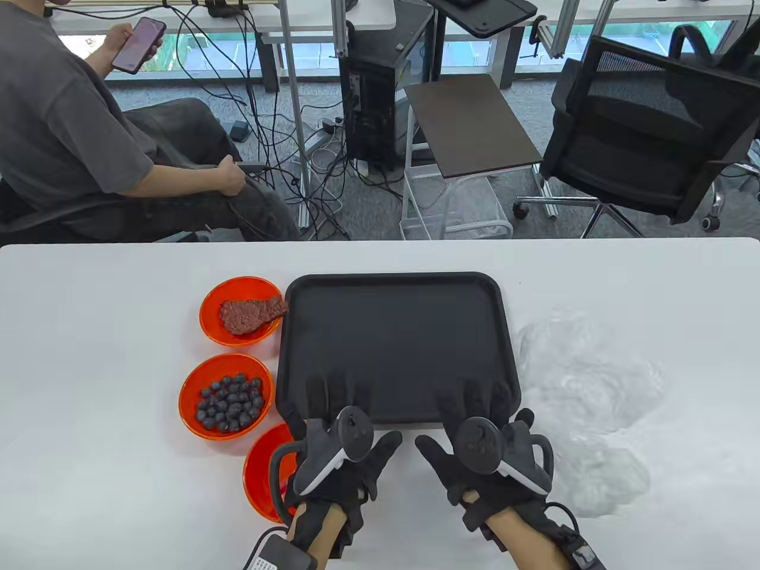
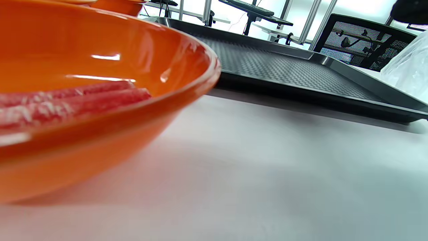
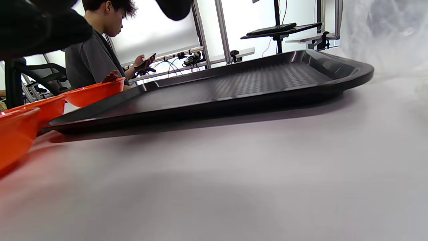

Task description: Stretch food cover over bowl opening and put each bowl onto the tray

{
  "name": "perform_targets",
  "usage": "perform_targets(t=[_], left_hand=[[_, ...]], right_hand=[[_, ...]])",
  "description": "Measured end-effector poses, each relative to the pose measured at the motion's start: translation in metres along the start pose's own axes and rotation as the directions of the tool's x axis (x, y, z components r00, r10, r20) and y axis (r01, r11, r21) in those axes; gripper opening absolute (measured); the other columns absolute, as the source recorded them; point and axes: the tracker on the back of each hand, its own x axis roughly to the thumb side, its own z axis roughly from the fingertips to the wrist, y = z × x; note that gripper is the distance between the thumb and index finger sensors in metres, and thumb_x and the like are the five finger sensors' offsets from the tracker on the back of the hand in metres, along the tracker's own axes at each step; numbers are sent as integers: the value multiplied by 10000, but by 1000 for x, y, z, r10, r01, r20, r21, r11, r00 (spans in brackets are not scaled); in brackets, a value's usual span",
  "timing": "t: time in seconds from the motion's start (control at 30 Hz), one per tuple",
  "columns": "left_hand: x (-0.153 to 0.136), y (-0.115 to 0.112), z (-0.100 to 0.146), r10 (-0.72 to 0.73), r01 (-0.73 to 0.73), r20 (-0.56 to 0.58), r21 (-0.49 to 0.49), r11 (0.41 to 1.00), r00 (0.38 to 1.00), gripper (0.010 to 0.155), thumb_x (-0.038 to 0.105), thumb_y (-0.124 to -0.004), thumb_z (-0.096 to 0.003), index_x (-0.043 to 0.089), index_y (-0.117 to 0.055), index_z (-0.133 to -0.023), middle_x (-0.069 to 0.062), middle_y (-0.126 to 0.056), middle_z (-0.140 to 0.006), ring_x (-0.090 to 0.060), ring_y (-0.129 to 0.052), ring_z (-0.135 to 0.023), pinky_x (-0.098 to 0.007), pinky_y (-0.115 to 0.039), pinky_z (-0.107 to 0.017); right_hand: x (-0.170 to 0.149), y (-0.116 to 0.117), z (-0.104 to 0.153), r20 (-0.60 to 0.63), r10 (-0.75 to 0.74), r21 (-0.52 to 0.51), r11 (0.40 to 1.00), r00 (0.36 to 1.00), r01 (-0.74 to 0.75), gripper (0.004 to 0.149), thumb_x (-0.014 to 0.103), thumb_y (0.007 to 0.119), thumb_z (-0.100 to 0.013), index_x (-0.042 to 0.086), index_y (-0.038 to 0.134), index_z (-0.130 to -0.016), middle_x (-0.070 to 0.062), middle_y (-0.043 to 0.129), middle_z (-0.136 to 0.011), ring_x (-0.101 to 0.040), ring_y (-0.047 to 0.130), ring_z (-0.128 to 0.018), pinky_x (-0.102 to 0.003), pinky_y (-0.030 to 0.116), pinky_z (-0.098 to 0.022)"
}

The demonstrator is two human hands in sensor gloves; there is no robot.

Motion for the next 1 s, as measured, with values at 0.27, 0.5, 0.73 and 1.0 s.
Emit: perform_targets(t=[0.27,0.5,0.73,1.0], left_hand=[[2,0,0,-5,5,3,0,1000,1000,896,900,-434,-399,516,-38,-1106,109,105,-1217,-229,156,-1136,-614,57,-727],[2,-1,0,2,-2,-5,-27,1000,1000,902,903,-425,-398,510,-12,-1096,111,153,-1198,-215,205,-1108,-605,87,-710],[2,-1,-3,2,-3,-26,-33,999,1000,979,937,-389,-371,419,39,-1083,105,207,-1157,-177,310,-1030,-589,144,-669],[-46,45,24,178,-147,-120,226,963,977,986,821,-621,-433,210,-392,-1171,-119,-341,-1281,-463,-406,-1173,-685,-467,-791]], right_hand=[[0,-1,0,5,-6,1,1000,1000,6,876,768,500,-526,260,274,-1204,-170,54,-1185,-603,-13,-976,-841,161,-517],[-1,-1,0,1,-14,2,1000,1000,14,877,767,499,-526,258,272,-1203,-177,49,-1183,-603,-13,-976,-841,161,-516],[-4,-1,3,-7,-22,2,1000,1000,22,877,765,499,-526,257,270,-1203,-183,53,-1183,-603,-11,-975,-841,164,-514],[-13,-7,7,-29,-44,-15,999,999,43,874,757,503,-528,249,278,-1204,-188,63,-1183,-603,-12,-973,-841,162,-513]])
